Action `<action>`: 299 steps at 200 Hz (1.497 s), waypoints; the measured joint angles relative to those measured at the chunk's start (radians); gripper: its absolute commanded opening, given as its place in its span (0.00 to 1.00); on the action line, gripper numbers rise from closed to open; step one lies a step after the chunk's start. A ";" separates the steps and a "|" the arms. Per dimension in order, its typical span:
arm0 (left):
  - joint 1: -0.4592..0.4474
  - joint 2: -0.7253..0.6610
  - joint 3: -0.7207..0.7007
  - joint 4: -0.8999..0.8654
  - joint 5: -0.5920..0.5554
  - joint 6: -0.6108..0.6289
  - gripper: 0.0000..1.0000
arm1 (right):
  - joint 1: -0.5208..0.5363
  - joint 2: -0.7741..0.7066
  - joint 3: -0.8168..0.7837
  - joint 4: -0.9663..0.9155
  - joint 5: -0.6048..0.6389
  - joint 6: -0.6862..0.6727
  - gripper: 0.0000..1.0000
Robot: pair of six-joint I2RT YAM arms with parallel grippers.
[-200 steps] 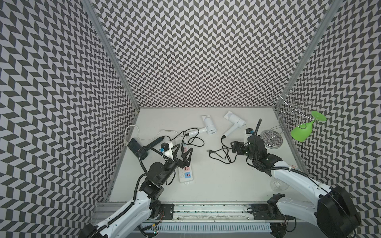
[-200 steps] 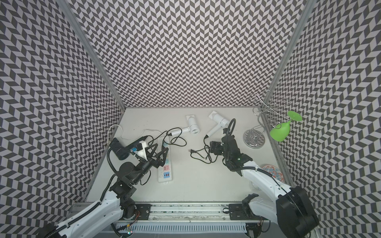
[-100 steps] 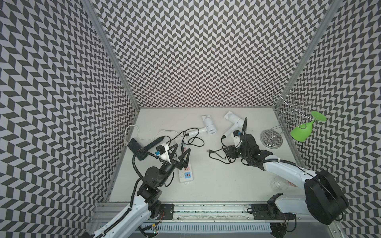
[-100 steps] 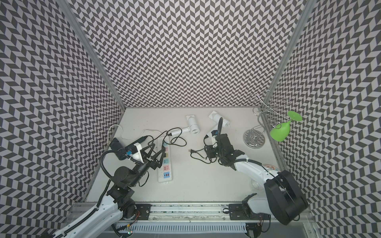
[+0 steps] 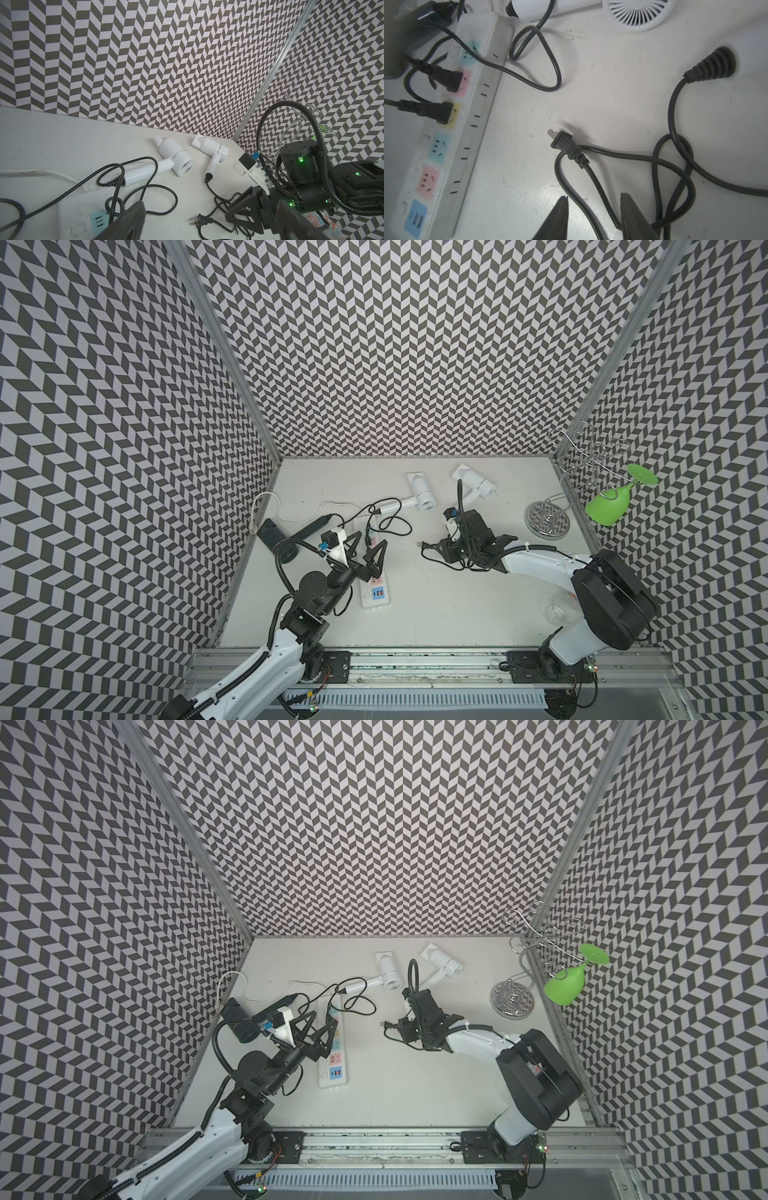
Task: Charge the blow dryers
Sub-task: Pick up the plug from the center of the board.
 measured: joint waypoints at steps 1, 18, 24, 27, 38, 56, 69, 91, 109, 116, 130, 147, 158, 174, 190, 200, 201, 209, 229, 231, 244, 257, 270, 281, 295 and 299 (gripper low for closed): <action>0.000 0.000 0.000 0.000 0.000 0.000 0.99 | 0.000 0.001 0.000 0.000 0.002 0.000 0.43; 0.000 0.000 0.000 0.000 -0.005 0.002 0.99 | 0.001 0.011 0.000 -0.002 0.014 -0.008 0.43; 0.000 0.000 0.000 0.000 -0.006 0.003 0.99 | 0.002 0.013 0.000 -0.002 0.018 -0.008 0.43; 0.000 0.000 0.000 0.000 -0.007 0.003 0.99 | 0.003 0.014 0.000 -0.001 0.019 -0.009 0.43; 0.000 0.000 0.000 0.000 -0.010 0.003 0.99 | 0.005 0.021 0.000 0.000 0.025 -0.011 0.42; 0.000 0.002 0.000 0.001 -0.016 0.006 0.99 | 0.009 0.037 0.001 0.003 0.035 -0.014 0.42; 0.000 0.009 0.000 0.004 -0.017 0.007 0.99 | 0.011 0.053 0.002 0.004 0.041 -0.018 0.42; 0.000 0.022 0.000 0.007 -0.017 0.008 0.99 | 0.019 0.082 0.003 0.005 0.044 -0.023 0.42; 0.000 0.034 0.000 0.010 -0.017 0.010 0.99 | 0.028 0.100 0.007 0.006 0.047 -0.028 0.42; 0.000 0.039 0.000 0.012 -0.016 0.010 0.99 | 0.033 0.105 0.009 0.007 0.048 -0.030 0.39; 0.000 0.048 0.000 0.015 -0.016 0.010 0.99 | 0.042 0.116 0.019 0.012 0.052 -0.033 0.34; 0.000 0.060 0.000 0.019 -0.016 0.010 0.99 | 0.048 0.133 0.032 0.022 0.062 -0.035 0.34; 0.000 0.066 0.000 0.022 -0.016 0.010 0.99 | 0.053 0.143 0.039 0.029 0.071 -0.036 0.34; 0.000 0.069 0.000 0.023 -0.016 0.010 0.99 | 0.055 0.152 0.046 0.037 0.083 -0.036 0.33; 0.000 0.072 0.000 0.027 -0.016 0.010 0.99 | 0.057 0.161 0.052 0.044 0.093 -0.037 0.24; 0.000 0.072 0.000 0.029 -0.016 0.010 0.99 | 0.058 0.168 0.056 0.050 0.101 -0.036 0.20; 0.000 0.072 0.000 0.029 -0.016 0.010 0.99 | 0.058 0.169 0.057 0.050 0.100 -0.036 0.19; 0.000 0.072 0.000 0.029 -0.016 0.010 0.99 | 0.059 0.172 0.060 0.052 0.106 -0.037 0.15; 0.000 0.072 0.000 0.029 -0.016 0.010 0.99 | 0.060 0.172 0.060 0.052 0.116 -0.034 0.06; 0.000 0.072 0.000 0.029 -0.016 0.010 0.99 | 0.060 0.172 0.060 0.051 0.117 -0.038 0.04; 0.000 0.072 0.000 0.029 -0.016 0.010 0.99 | 0.060 0.170 0.058 0.052 0.122 -0.037 0.02; 0.000 0.072 0.000 0.029 -0.016 0.010 0.99 | 0.060 0.160 0.047 0.056 0.122 -0.035 0.00; 0.000 0.072 0.000 0.029 -0.016 0.011 0.99 | 0.061 0.138 0.029 0.055 0.121 -0.035 0.00; 0.000 0.072 0.000 0.029 -0.016 0.011 0.99 | 0.061 0.113 0.015 0.056 0.119 -0.035 0.00; 0.000 0.072 0.000 0.029 -0.016 0.011 0.99 | 0.061 0.070 -0.003 0.063 0.111 -0.035 0.00; 0.000 0.072 0.000 0.029 -0.016 0.011 0.99 | 0.061 0.058 -0.007 0.065 0.109 -0.035 0.00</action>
